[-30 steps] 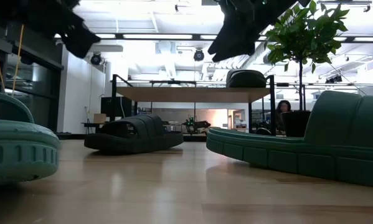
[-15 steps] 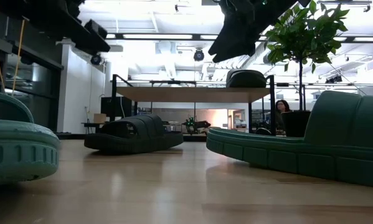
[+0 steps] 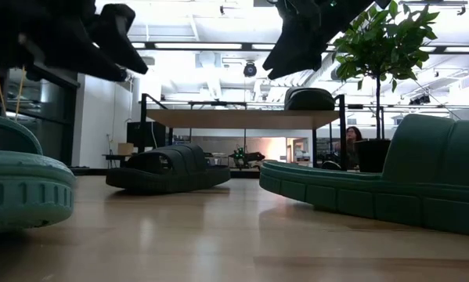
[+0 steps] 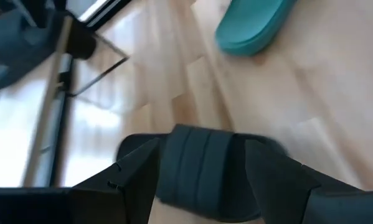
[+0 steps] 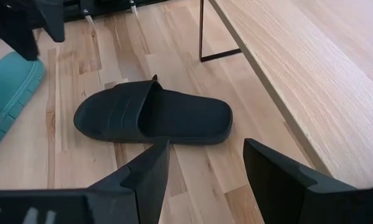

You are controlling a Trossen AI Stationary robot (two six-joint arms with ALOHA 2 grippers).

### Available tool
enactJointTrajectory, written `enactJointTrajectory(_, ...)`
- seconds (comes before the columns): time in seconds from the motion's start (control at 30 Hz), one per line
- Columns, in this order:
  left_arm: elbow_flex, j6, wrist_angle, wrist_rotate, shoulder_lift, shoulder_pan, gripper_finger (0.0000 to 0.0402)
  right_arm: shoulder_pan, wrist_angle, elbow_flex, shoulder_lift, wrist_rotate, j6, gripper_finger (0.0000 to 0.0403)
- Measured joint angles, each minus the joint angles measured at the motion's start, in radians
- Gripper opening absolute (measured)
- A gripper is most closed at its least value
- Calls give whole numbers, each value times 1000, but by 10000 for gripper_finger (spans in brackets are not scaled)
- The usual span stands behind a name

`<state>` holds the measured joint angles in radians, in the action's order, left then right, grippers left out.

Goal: Pick and place slides into the shelf
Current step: Put the black slipper on the shelf

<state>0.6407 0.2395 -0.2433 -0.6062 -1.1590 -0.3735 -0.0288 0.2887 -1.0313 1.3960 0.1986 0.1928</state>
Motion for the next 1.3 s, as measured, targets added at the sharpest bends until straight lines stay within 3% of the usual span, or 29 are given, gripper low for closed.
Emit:
enactJointTrajectory(0.17,31,0,0,-102,-82,-34,216,0,-2,0,0,0,-10,197)
enactJointTrajectory(0.6,47,-35,4,-99,-218,-39,216,-18,-9,-1,0,1,-17,197)
enactJointTrajectory(0.93,47,-82,10,-64,-270,-39,216,-15,-9,-1,0,-3,-9,197)
enactJointTrajectory(1.3,47,-64,3,-103,-311,-38,216,-15,-9,-1,0,-8,-10,197)
